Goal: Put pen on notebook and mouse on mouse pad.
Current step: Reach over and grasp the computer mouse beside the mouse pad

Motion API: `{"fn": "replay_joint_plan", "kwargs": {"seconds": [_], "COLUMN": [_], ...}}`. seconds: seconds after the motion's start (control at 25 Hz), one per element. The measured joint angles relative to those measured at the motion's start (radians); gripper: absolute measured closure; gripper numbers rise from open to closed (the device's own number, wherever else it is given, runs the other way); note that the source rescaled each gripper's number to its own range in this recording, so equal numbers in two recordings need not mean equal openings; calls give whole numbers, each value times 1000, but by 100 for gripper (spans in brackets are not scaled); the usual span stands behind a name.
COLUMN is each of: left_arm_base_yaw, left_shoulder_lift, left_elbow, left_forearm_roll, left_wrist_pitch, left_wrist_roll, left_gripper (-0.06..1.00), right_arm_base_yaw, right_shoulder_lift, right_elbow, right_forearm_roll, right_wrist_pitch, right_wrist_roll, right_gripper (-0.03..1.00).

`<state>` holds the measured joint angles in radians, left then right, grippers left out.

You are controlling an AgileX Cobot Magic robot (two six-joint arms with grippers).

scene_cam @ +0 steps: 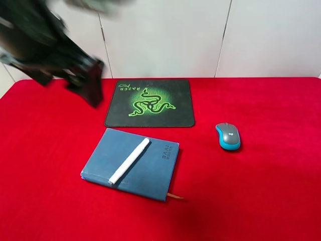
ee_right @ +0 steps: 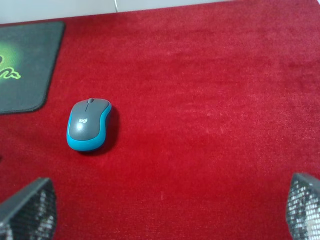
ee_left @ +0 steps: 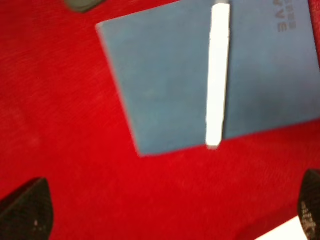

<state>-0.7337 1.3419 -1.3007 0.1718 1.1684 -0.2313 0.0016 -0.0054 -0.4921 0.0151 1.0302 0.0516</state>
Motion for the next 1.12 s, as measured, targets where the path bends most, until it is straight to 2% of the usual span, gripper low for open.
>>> {"fn": "replay_joint_plan", "kwargs": {"seconds": [0.16,0.36,0.68,0.84,1.0,1.12], "left_arm_base_yaw": [0,0,3,101,252,365], "left_shoulder_lift": [-186,-426,-775,-914,-1024,-1098], "left_elbow": [48,198,438,567,681,740], "left_forearm_roll": [-5,-41,-118,-144,-156,-156], "left_wrist_pitch": [2,3,4,-2,-45,-68], "left_wrist_roll": [4,11,105,110,133,193], "left_gripper": [-2,-2,-2,-2,-2,-2], "right_arm_base_yaw": [0,0,0,0,0,0], "right_shoulder_lift": [0,0,0,0,0,0], "right_elbow": [0,0,0,0,0,0], "right_forearm_roll": [0,0,0,0,0,0], "right_wrist_pitch": [0,0,0,0,0,0], "right_wrist_roll": [0,0,0,0,0,0], "right_gripper": [-3,-3,-3,-3,-3,-3]}}
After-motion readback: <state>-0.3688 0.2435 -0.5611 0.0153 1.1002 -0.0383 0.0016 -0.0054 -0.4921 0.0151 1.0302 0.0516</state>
